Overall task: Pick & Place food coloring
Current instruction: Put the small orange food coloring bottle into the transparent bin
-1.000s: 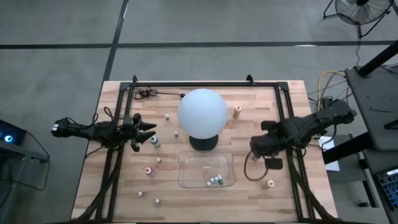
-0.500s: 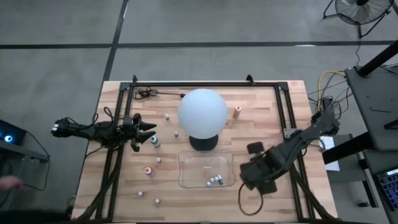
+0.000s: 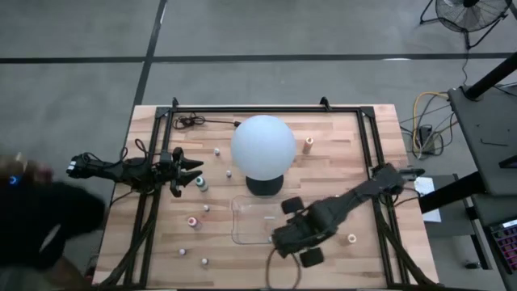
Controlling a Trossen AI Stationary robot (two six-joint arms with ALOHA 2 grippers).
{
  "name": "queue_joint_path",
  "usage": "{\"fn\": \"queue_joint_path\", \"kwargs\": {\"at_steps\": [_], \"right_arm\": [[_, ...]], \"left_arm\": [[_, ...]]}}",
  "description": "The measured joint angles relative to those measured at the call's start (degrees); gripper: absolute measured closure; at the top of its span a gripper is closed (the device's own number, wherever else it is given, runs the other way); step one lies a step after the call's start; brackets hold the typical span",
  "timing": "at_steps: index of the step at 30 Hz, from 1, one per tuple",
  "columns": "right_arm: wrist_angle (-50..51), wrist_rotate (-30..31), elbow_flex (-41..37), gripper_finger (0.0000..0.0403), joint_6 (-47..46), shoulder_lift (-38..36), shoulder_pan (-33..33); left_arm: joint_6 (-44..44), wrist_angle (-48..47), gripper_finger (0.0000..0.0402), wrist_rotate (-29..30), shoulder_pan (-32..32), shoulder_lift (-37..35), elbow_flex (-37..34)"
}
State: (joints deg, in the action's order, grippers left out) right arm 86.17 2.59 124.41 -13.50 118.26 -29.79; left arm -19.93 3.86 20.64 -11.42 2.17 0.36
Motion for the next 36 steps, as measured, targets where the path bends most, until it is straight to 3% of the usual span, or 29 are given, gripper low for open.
{"fn": "queue_joint_path", "kwargs": {"at_steps": [5, 11, 36], "right_arm": [[0.3, 0.0, 6.3, 0.0348, 0.9, 5.9, 3.5], [0.2, 0.0, 8.4, 0.0348, 1.2, 10.0, 6.4], [-9.6, 0.1, -4.3, 0.0349, -1.1, 12.1, 8.2]], "left_arm": [[0.0, 0.0, 0.0241, 0.0, 0.0, 0.0, 0.0], [0.0, 0.0, 0.0241, 0.0, 0.0, 0.0, 0.0], [0.0, 0.0, 0.0241, 0.0, 0.0, 0.0, 0.0]]}}
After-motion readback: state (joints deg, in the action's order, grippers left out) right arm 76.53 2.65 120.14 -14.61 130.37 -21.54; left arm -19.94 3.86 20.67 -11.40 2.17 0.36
